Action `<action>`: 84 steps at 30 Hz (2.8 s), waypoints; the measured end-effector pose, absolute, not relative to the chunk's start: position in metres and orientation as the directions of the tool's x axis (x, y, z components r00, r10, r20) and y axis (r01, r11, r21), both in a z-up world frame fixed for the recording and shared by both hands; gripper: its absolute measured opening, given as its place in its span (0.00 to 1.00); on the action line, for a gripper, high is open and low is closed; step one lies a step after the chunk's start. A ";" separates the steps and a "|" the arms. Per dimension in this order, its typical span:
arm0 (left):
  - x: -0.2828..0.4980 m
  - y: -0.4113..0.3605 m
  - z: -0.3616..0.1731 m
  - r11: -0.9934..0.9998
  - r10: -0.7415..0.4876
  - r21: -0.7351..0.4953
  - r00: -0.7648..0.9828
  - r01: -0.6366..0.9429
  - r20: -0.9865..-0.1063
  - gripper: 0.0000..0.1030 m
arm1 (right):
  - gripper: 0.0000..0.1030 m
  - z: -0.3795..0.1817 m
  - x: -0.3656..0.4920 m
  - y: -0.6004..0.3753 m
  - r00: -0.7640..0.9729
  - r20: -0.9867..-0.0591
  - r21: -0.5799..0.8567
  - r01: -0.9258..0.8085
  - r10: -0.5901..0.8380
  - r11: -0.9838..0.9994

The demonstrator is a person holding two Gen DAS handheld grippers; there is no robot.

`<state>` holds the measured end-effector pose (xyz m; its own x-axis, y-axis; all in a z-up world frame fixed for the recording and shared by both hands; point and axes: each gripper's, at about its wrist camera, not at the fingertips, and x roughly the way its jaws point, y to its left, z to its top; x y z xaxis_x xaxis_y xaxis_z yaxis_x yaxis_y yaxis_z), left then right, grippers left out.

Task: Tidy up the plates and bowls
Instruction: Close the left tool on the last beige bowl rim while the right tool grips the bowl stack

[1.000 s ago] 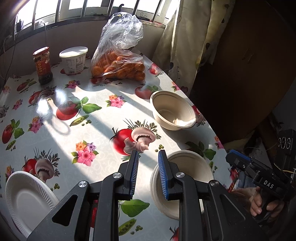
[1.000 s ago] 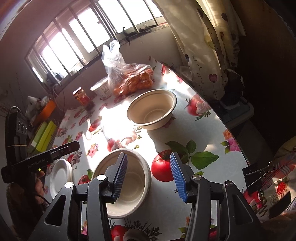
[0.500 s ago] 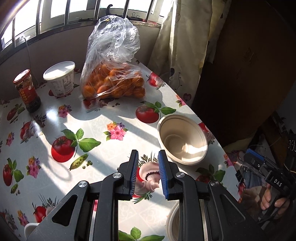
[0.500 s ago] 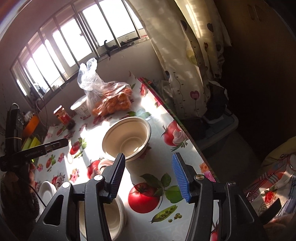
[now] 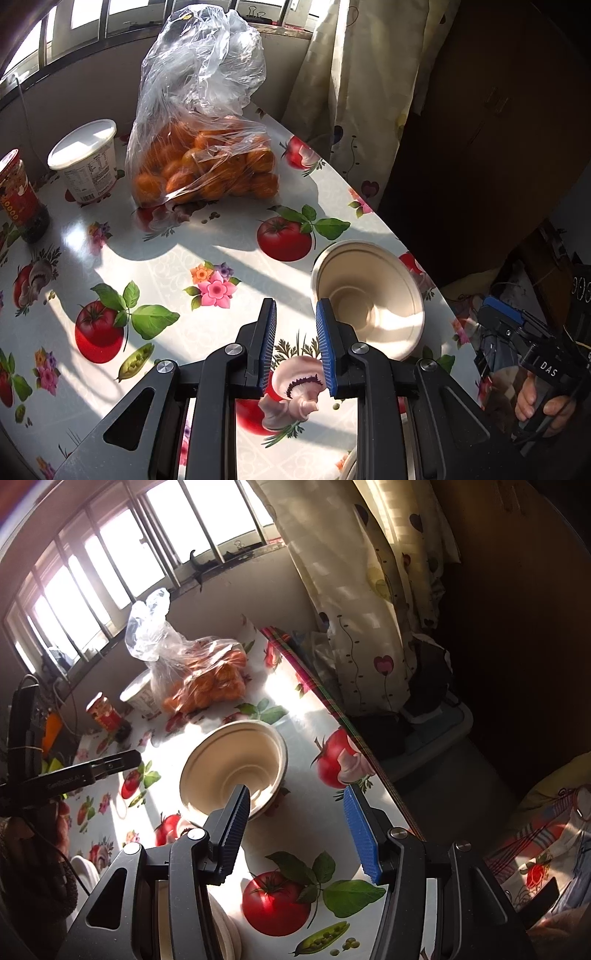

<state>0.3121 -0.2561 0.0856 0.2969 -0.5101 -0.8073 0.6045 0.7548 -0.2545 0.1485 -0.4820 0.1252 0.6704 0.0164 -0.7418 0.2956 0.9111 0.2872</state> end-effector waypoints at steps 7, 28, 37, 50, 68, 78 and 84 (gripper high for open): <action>0.326 -0.266 0.076 0.746 -0.511 -0.266 0.269 0.610 -0.816 0.22 | 0.51 0.109 0.166 -0.489 0.646 -0.762 0.314 0.308 0.045 0.898; 0.329 -0.290 0.047 0.731 -0.458 -0.188 0.267 0.656 -0.848 0.22 | 0.51 0.072 0.206 -0.486 0.594 -0.790 0.372 0.272 0.149 0.888; 0.329 -0.291 0.044 0.732 -0.463 -0.194 0.269 0.653 -0.845 0.22 | 0.49 0.065 0.211 -0.488 0.594 -0.788 0.384 0.275 0.158 0.881; 0.328 -0.289 0.046 0.735 -0.466 -0.192 0.279 0.650 -0.840 0.22 | 0.27 0.066 0.212 -0.481 0.601 -0.783 0.372 0.249 0.159 0.894; 0.325 -0.291 0.048 0.729 -0.479 -0.204 0.275 0.653 -0.834 0.18 | 0.15 0.067 0.213 -0.478 0.600 -0.784 0.362 0.241 0.155 0.900; 0.325 -0.292 0.048 0.726 -0.486 -0.214 0.268 0.654 -0.832 0.18 | 0.15 0.067 0.214 -0.477 0.600 -0.786 0.354 0.243 0.147 0.903; 0.327 -0.290 0.046 0.725 -0.493 -0.228 0.259 0.650 -0.831 0.18 | 0.14 0.068 0.215 -0.477 0.604 -0.784 0.353 0.238 0.147 0.905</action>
